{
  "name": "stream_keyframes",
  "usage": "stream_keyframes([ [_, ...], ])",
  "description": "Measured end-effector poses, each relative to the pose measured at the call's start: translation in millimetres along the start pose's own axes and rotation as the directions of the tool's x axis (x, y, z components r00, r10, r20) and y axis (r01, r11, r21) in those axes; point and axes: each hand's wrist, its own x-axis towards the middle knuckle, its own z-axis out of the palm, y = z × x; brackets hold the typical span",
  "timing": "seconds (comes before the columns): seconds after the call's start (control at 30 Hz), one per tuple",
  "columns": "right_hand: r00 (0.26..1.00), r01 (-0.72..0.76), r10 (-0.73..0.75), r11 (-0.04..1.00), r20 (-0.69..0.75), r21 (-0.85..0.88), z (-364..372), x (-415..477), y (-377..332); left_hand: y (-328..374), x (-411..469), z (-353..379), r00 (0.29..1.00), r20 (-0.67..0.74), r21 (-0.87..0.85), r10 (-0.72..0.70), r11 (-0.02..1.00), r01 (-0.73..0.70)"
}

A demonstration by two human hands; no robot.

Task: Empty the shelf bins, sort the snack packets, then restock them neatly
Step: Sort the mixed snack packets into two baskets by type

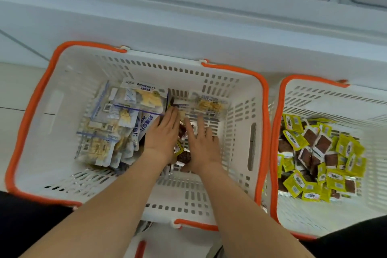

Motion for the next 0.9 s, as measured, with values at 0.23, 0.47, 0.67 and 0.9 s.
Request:
stream_keyframes([
  [0.23, 0.94, 0.34, -0.342, 0.928, 0.01, -0.152, 14, 17, 13, -5, -14, -1, 0.994, -0.11, -0.032, -0.011, 0.999, 0.008],
  [0.47, 0.994, 0.065, -0.075, 0.99, -0.074, -0.127, 10, 4, 22, -34, -38, -3, 0.981, -0.194, -0.118, 0.023, 0.992, -0.047],
  [0.67, 0.999, -0.033, 0.031, 0.997, -0.033, -0.07, 1, -3, 13, -23, -45, -10, 0.997, -0.08, -0.149, 0.004, 0.989, -0.016],
  [0.9, 1.0, 0.006, 0.0, 0.98, 0.03, -0.2, -4, -12, 0, -8, -34, -3, 0.995, 0.028, -0.159, 0.091, 0.984, -0.086],
])
